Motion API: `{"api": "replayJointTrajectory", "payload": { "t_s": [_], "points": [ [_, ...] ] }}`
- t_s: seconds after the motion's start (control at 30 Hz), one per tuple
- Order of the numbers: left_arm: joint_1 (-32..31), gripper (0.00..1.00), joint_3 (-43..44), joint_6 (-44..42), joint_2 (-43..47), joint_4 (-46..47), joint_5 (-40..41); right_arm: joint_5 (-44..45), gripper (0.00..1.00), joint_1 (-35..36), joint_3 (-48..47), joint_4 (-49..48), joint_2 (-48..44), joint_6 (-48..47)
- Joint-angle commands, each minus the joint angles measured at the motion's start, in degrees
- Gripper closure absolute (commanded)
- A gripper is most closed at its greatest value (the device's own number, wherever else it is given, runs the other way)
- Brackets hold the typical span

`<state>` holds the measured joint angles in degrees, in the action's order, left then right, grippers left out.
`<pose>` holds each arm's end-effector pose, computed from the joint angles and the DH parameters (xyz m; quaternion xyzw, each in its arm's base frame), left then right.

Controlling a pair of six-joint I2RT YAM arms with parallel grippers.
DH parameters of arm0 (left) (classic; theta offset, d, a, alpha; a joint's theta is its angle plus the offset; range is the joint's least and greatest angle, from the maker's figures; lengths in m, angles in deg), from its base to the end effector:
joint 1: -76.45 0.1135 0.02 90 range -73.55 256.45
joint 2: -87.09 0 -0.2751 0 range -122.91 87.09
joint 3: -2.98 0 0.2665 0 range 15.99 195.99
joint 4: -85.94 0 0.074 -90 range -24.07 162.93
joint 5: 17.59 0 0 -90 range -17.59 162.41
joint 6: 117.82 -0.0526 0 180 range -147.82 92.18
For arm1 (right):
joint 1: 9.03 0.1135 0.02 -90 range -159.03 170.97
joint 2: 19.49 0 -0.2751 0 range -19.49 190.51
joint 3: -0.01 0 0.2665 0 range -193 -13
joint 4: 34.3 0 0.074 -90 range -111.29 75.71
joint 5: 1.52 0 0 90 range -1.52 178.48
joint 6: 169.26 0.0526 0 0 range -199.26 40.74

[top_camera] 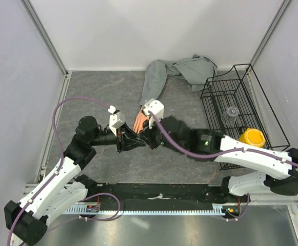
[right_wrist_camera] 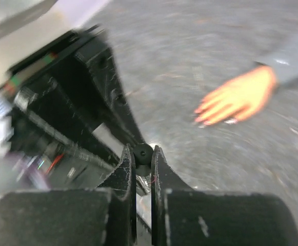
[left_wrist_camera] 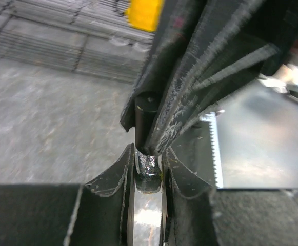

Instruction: Paint the nails

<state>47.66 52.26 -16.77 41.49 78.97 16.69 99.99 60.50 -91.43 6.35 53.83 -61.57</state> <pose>0.1517 -0.1329 0.3212 0.4161 0.5857 -0.5263 0.4549 0.1183 0.2870 0.4118 -0.3116 0.7685 0.3207 0.4576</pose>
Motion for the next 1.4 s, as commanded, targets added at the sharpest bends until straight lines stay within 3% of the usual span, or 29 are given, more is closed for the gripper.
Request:
{"api": "replayJointTrajectory", "payload": {
  "t_s": [0.0,0.13,0.27,0.37,0.4,0.5,0.63,0.7,0.9,1.07,1.2,1.37],
  "points": [
    [0.5,0.98,2.4,-9.0,4.1,-5.7,22.0,46.0,1.0,15.0,-7.0,9.8,9.3,19.0],
    [0.6,0.98,1.2,-9.2,6.7,-5.7,23.6,52.1,1.0,18.4,-18.1,17.3,21.1,21.8],
    [0.5,0.98,1.4,-9.1,5.9,-5.5,21.3,49.8,1.0,17.6,-16.2,14.4,18.1,17.6],
    [0.5,0.98,1.7,-8.7,5.0,-5.0,18.6,40.4,0.68,14.2,-12.3,10.1,12.6,11.1],
    [0.5,0.98,1.9,-8.5,4.8,-4.9,16.4,37.6,0.51,13.4,-11.5,9.7,11.2,9.8],
    [0.6,0.98,1.8,-7.4,3.5,-3.1,10.4,26.7,0.32,10.4,-8.5,9.3,5.7,5.8],
    [0.5,0.98,1.4,-4.6,1.1,1.2,0.9,12.4,0.34,6.6,-5.8,7.9,-0.5,1.5],
    [0.6,0.98,1.3,-2.3,-0.6,3.4,-4.4,6.1,0.4,4.4,-5.0,7.4,-1.7,-0.1],
    [0.5,0.98,0.5,2.3,-2.5,9.2,-11.1,-8.8,0.4,1.4,-5.8,6.6,-2.2,-4.0],
    [0.2,0.98,-0.7,6.1,-2.7,14.5,-14.5,-14.2,0.4,-0.5,-6.9,6.7,-0.3,-6.4],
    [0.1,0.98,-0.7,6.4,-3.0,14.7,-15.0,-15.7,0.58,-1.6,-7.3,6.5,0.5,-7.5],
    [0.1,0.98,-0.7,6.4,-3.4,14.7,-15.2,-15.1,0.54,-2.8,-7.8,6.6,0.6,-8.0]
  ]
}}
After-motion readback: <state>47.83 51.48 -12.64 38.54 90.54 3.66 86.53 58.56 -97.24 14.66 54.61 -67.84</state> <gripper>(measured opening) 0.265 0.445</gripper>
